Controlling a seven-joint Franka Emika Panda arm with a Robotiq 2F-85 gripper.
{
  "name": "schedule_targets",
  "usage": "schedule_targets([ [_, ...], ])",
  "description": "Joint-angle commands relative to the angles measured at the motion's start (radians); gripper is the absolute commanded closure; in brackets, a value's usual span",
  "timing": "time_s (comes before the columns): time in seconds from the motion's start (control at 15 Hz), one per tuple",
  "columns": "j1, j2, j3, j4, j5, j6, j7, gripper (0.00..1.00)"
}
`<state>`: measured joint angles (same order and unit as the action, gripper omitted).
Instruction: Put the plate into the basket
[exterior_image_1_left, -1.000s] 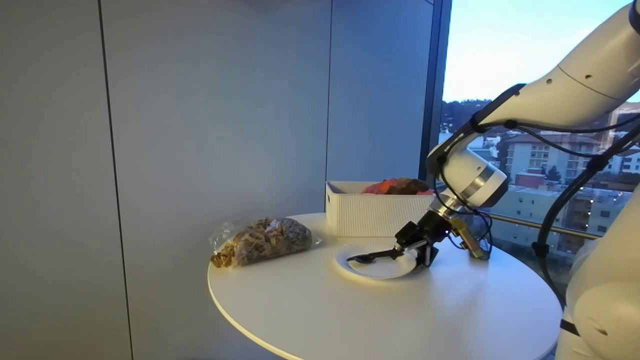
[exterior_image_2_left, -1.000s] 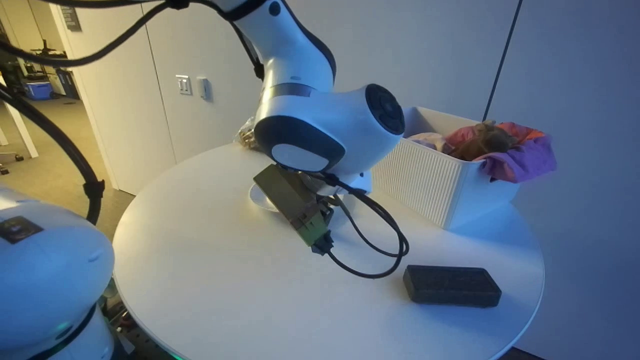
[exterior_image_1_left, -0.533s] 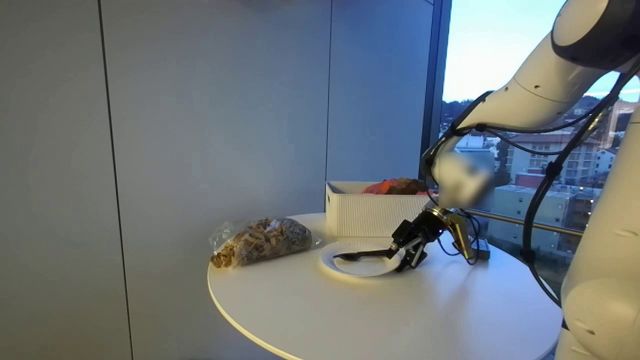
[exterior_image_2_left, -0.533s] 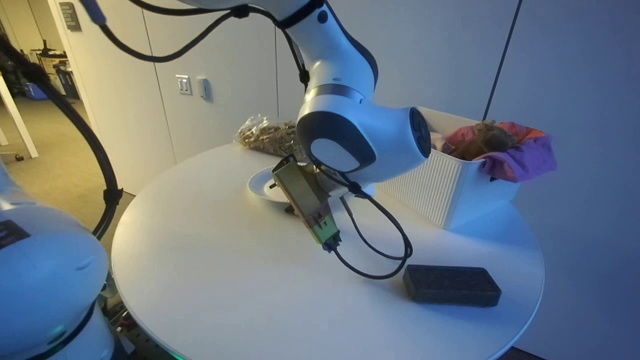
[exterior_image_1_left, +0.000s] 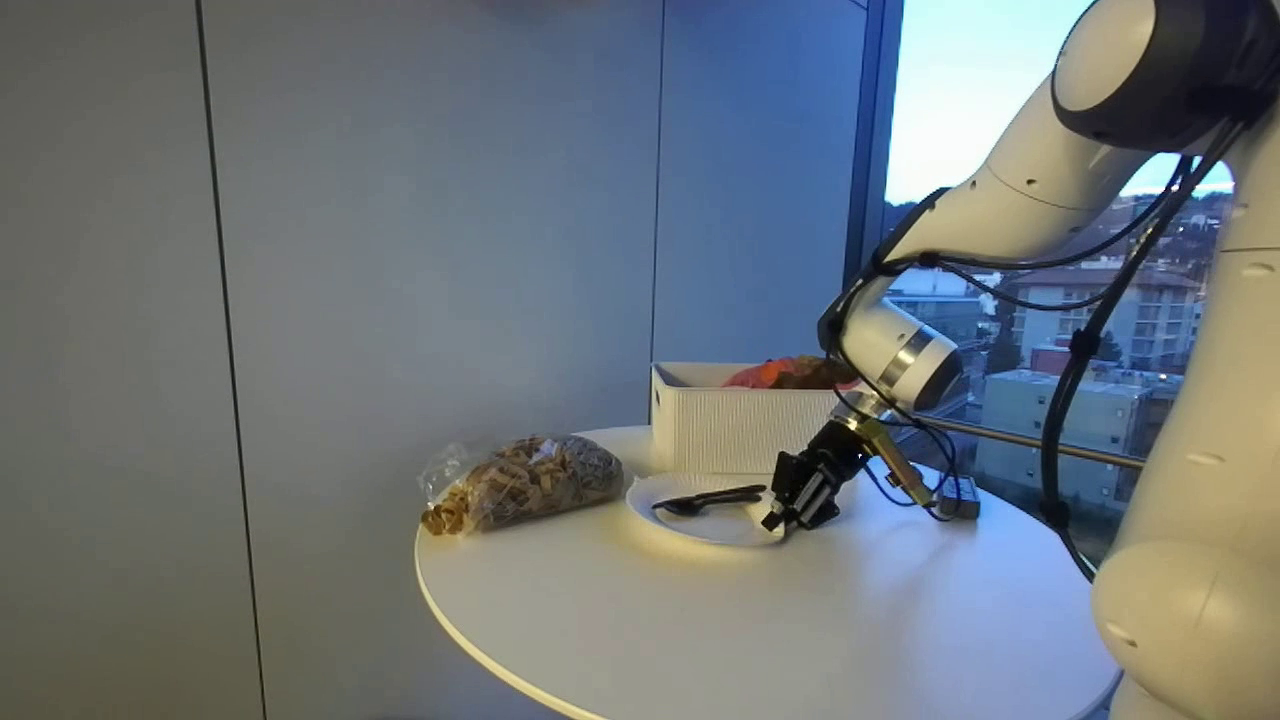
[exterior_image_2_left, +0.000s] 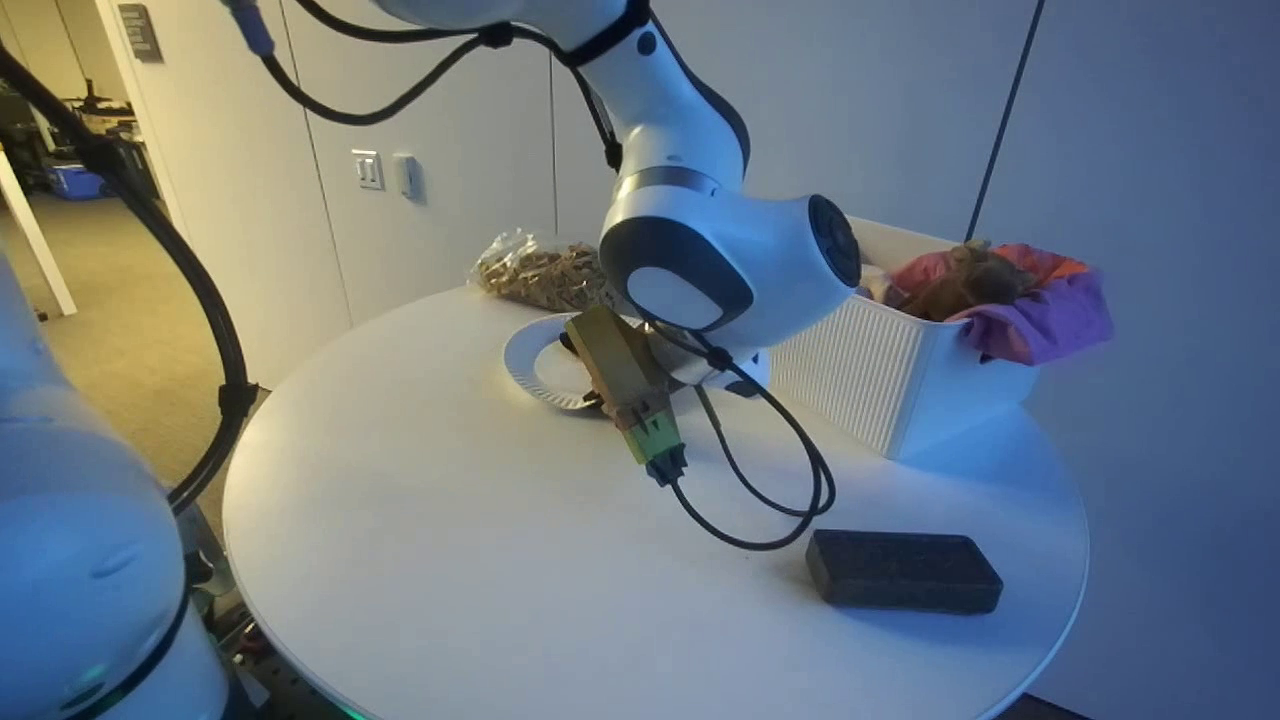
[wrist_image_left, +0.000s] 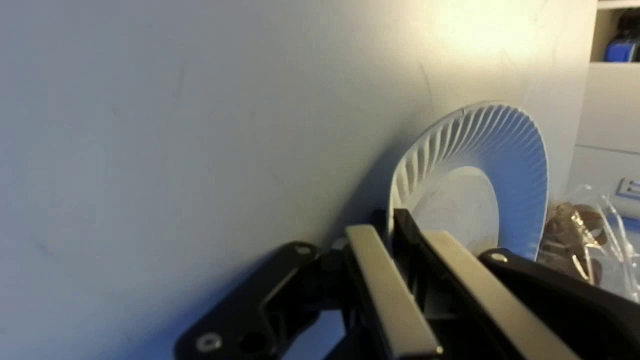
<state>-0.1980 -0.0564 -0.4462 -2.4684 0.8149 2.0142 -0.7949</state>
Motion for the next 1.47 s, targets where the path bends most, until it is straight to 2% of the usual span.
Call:
schedule_targets([
  [0.0, -0.028, 0.019, 0.076, 0.0, 0.036, 0.076, 0.139, 0.94],
  [0.4, -0.04, 0.009, 0.106, 0.028, 0.05, -0.026, 0.236, 0.94],
  [0.8, -0.053, -0.027, 0.108, 0.239, 0.043, -0.166, 0.42, 0.94],
  [0.87, -0.076, -0.054, 0.087, 0.157, 0.052, -0.137, 0.356, 0.94],
  [1.07, -0.106, -0.068, 0.069, 0.164, 0.047, -0.167, 0.366, 0.94],
  [1.27, -0.136, -0.061, 0.044, 0.192, 0.059, -0.272, 0.357, 0.94],
  [1.4, -0.149, -0.049, 0.028, 0.213, 0.072, -0.385, 0.337, 0.93],
])
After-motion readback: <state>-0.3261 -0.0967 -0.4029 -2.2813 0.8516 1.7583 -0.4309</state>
